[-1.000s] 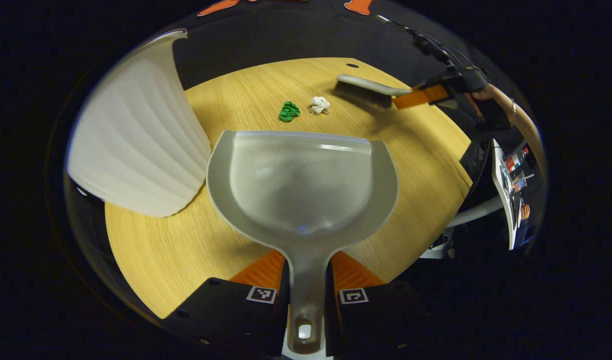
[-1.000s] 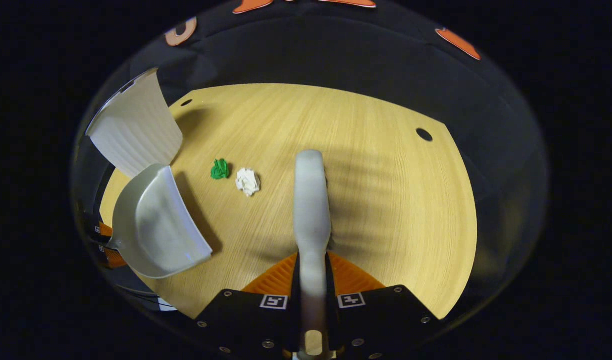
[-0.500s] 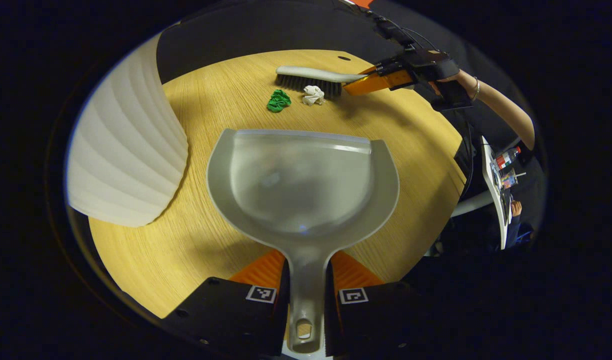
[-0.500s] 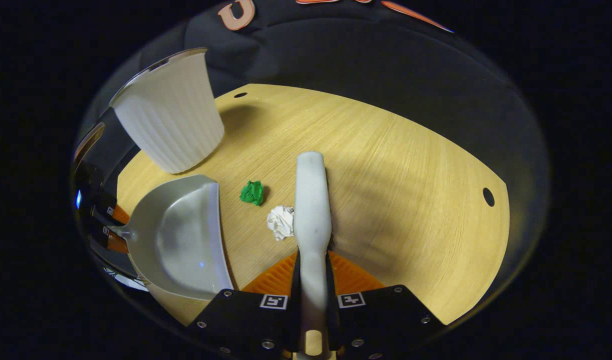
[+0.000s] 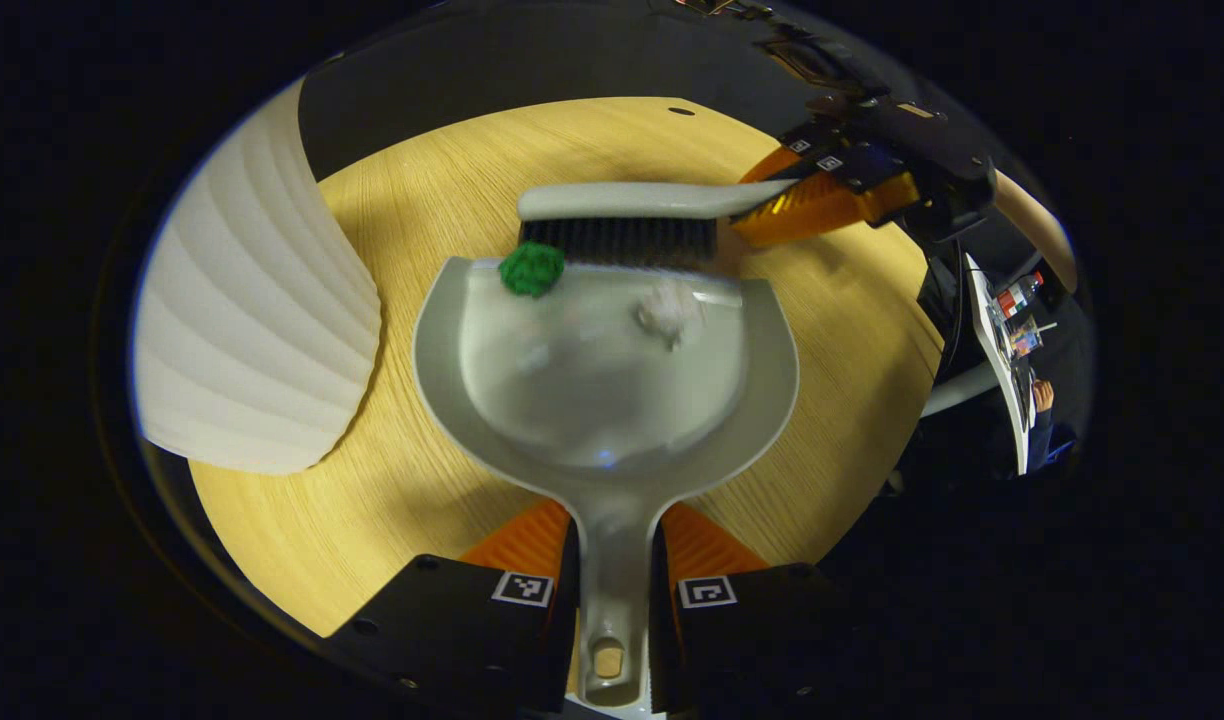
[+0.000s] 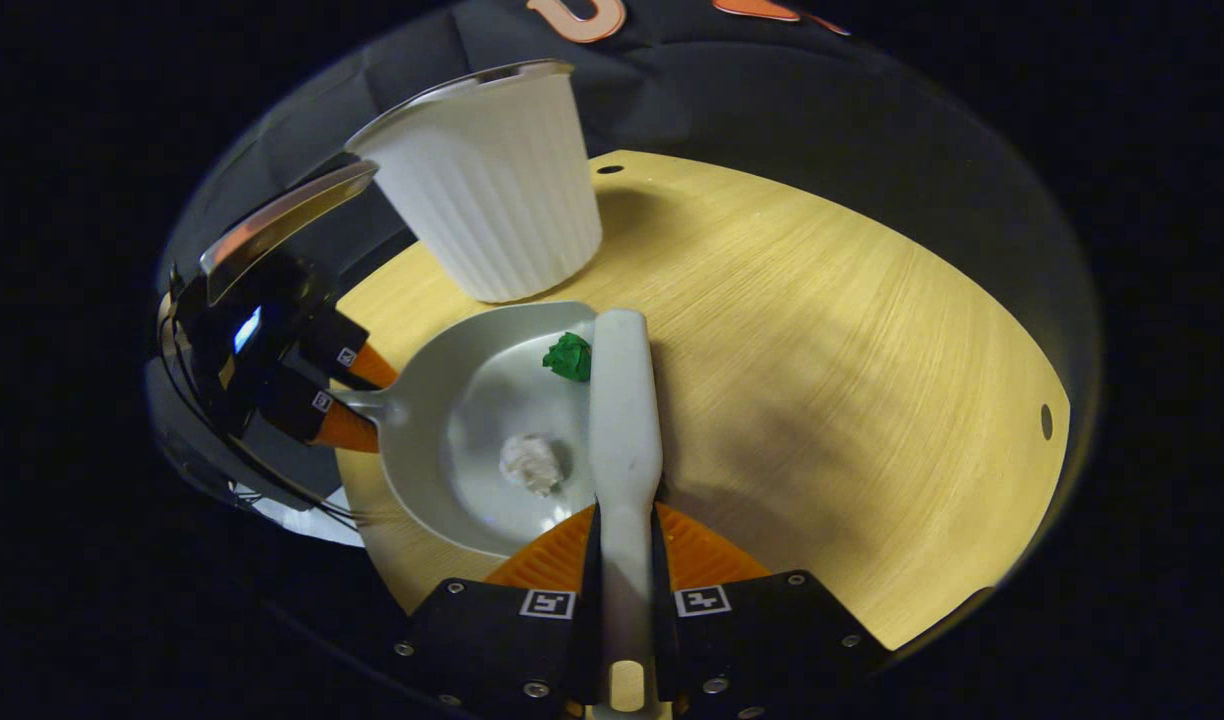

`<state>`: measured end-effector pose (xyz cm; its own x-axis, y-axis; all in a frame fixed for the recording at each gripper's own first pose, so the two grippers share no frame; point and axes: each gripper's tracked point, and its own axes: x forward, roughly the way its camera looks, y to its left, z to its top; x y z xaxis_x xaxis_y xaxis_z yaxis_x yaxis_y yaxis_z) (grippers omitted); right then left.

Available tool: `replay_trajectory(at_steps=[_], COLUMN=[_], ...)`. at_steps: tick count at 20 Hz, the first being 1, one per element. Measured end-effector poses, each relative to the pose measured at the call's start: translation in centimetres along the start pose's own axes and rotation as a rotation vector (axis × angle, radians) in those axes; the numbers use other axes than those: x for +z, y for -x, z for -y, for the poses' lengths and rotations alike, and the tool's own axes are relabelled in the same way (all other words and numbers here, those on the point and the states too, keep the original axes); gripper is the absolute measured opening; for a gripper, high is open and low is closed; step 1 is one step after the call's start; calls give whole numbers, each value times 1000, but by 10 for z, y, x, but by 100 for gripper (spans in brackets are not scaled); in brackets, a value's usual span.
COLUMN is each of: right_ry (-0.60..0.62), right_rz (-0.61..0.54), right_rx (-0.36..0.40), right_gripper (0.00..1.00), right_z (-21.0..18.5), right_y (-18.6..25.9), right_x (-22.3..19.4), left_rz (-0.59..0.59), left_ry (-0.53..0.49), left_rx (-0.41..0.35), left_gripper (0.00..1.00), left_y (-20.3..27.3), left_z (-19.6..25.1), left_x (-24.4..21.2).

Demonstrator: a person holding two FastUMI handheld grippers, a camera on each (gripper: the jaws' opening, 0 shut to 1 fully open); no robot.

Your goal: Pick up the small broom and dustpan from the desktop, sweep the trash into the dustpan with the broom, and then empty the trash into the garbage bin.

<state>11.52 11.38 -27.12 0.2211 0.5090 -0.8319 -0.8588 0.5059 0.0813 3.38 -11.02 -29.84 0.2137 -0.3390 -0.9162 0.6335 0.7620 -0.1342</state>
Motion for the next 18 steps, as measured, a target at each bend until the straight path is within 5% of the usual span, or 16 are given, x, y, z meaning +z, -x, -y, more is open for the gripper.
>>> replay_trajectory(at_steps=[8, 18], right_ry=[-171, -277], right_rz=[21, -18], right_rx=[-241, -402], right_gripper=[21, 22], right_z=[69, 74], right_y=[18, 64], right_x=[-21, -91], left_rz=[13, 55], left_ry=[30, -39], left_rx=[-5, -38], left_gripper=[31, 31], left_y=[34, 191], left_z=[18, 87], left_x=[2, 56])
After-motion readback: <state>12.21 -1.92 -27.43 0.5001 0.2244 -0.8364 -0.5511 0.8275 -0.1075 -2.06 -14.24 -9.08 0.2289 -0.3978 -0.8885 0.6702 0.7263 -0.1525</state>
